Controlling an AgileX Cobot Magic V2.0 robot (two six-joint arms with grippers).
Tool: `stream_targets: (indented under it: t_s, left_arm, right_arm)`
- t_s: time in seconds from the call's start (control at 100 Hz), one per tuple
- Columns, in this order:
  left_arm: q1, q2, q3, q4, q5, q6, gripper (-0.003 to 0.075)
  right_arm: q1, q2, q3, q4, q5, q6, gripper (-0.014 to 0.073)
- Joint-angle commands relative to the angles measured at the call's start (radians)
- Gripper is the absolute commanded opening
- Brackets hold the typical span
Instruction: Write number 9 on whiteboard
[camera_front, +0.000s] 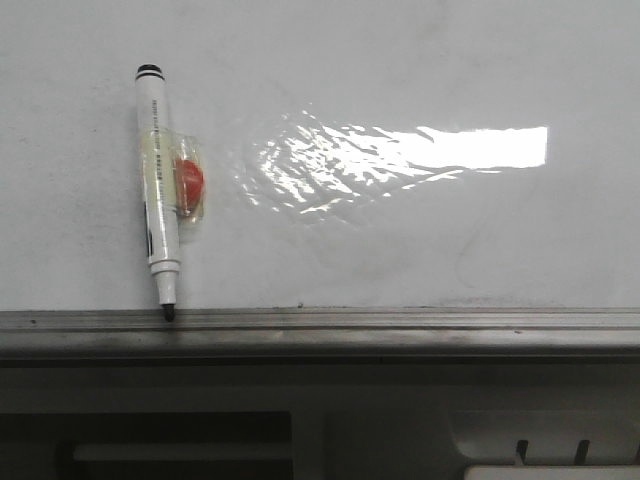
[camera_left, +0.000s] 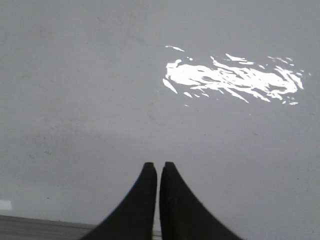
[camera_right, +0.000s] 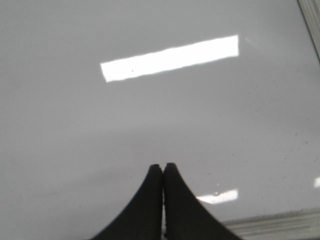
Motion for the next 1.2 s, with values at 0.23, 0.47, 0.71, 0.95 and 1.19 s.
stream_targets:
  t_s: [0.23, 0.47, 0.71, 0.95, 1.19]
  left_arm:
    - [0.000, 0.148, -0.076, 0.002, -0.072, -0.007, -0.0020]
    - [0.000, 0.299, -0.144, 0.009, -0.081, -0.007, -0.0018]
    - [0.000, 0.372, -0.161, 0.009, -0.166, -0.007, 0.0316]
    - [-0.032, 0.416, -0.162, 0.002, -0.348, -0.007, 0.0419]
    - [-0.335, 0.478, -0.163, 0.060, -0.435, -0.123, 0.0419]
  right_arm:
    - [-0.005, 0.194, -0.114, 0.006, -0.036, -0.007, -0.0069]
    - [-0.005, 0.287, -0.171, 0.006, -0.053, -0.007, -0.0069]
    - [-0.005, 0.295, -0.167, 0.006, -0.059, -0.007, -0.0069]
    - [-0.005, 0.295, -0.165, 0.006, -0.059, -0.007, -0.0069]
    - [-0.005, 0.295, -0.165, 0.006, -0.063, -0.007, -0.0069]
